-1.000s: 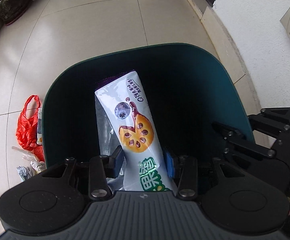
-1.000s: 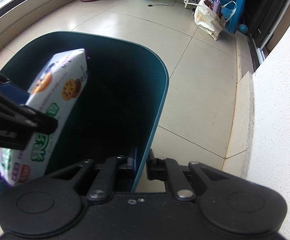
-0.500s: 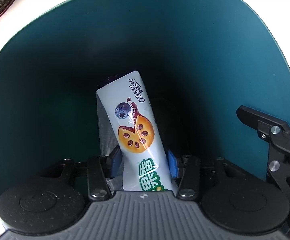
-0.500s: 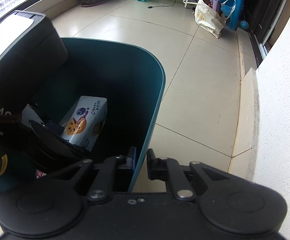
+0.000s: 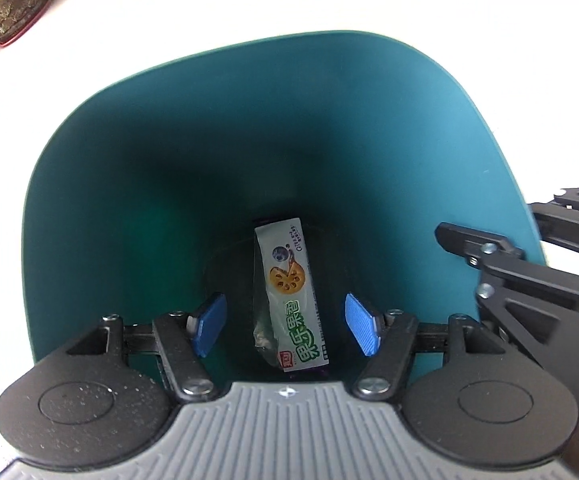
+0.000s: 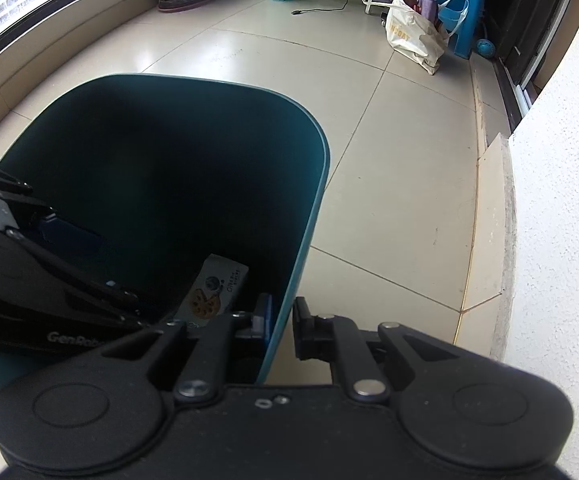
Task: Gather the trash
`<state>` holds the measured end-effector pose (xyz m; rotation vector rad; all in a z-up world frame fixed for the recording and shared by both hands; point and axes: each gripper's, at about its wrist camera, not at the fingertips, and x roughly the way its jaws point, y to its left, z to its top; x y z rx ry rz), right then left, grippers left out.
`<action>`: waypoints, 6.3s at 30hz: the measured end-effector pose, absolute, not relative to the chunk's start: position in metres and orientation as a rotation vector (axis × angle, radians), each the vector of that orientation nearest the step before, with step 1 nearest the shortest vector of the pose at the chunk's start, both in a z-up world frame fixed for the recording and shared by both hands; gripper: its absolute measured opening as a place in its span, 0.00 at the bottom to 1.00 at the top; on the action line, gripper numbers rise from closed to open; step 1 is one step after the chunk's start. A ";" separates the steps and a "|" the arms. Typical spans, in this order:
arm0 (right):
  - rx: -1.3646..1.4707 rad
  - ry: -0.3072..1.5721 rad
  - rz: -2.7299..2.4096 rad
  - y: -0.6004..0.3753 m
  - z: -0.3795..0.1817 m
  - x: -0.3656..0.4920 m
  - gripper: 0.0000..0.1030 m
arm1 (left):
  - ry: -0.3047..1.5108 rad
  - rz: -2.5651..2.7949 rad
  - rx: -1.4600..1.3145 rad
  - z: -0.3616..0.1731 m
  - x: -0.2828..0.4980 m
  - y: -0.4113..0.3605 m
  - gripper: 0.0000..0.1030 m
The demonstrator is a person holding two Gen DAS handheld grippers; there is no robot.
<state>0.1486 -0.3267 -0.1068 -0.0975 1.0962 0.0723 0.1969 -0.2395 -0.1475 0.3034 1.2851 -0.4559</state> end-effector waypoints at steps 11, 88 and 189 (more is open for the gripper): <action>-0.074 1.145 0.048 -0.323 -0.109 0.155 0.08 | 1.198 -0.501 0.285 -0.103 0.201 -0.203 0.63; -0.081 1.238 0.082 -0.323 -0.120 0.143 0.12 | 1.513 0.313 -0.471 -0.331 0.276 0.114 0.39; -0.086 1.225 0.092 -0.318 -0.121 0.136 0.16 | 1.531 0.145 -0.157 -0.298 0.239 0.161 0.31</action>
